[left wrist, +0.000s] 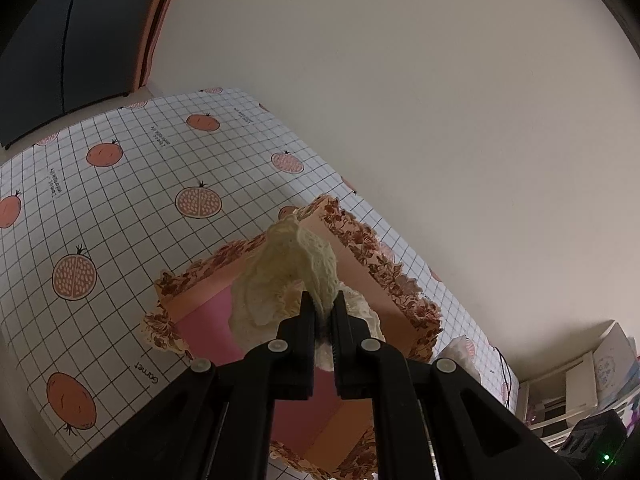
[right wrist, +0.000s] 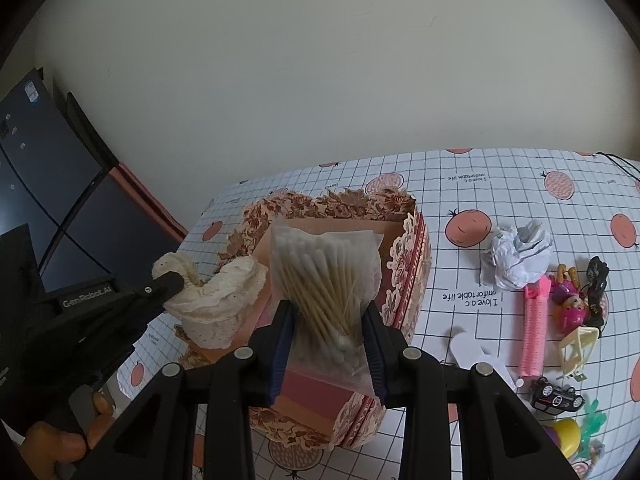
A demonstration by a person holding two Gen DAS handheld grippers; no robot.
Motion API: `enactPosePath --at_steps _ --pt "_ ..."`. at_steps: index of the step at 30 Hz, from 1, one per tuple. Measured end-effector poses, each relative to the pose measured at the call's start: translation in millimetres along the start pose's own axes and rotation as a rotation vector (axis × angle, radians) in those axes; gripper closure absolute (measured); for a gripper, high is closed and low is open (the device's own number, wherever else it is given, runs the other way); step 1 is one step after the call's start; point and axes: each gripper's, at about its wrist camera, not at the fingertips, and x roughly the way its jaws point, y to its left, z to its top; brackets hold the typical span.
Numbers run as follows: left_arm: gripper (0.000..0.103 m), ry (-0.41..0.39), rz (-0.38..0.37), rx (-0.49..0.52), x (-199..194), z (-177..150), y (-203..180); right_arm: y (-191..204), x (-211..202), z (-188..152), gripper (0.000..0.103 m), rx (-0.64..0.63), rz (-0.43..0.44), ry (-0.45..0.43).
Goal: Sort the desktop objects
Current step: 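Open both tools to drop the scrunchie and swab bag into the box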
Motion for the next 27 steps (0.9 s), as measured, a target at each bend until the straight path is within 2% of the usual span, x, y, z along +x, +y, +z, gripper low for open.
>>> enactPosePath --at_steps 12,17,21,24,27 --pt "0.096 0.044 0.032 -0.021 11 -3 7 1 8 -4 0.064 -0.014 -0.01 0.039" --pt "0.091 0.057 0.043 -0.036 13 -4 10 1 9 -5 0.064 -0.016 -0.019 0.049" --pt "0.07 0.058 0.051 -0.041 14 -4 10 0 7 -4 0.064 -0.011 -0.029 0.049" --pt "0.062 0.056 0.06 -0.039 13 -4 9 -1 7 -5 0.062 -0.009 -0.037 0.051" --pt "0.048 0.061 0.07 -0.041 15 -5 9 -3 7 -5 0.06 -0.006 -0.04 0.051"
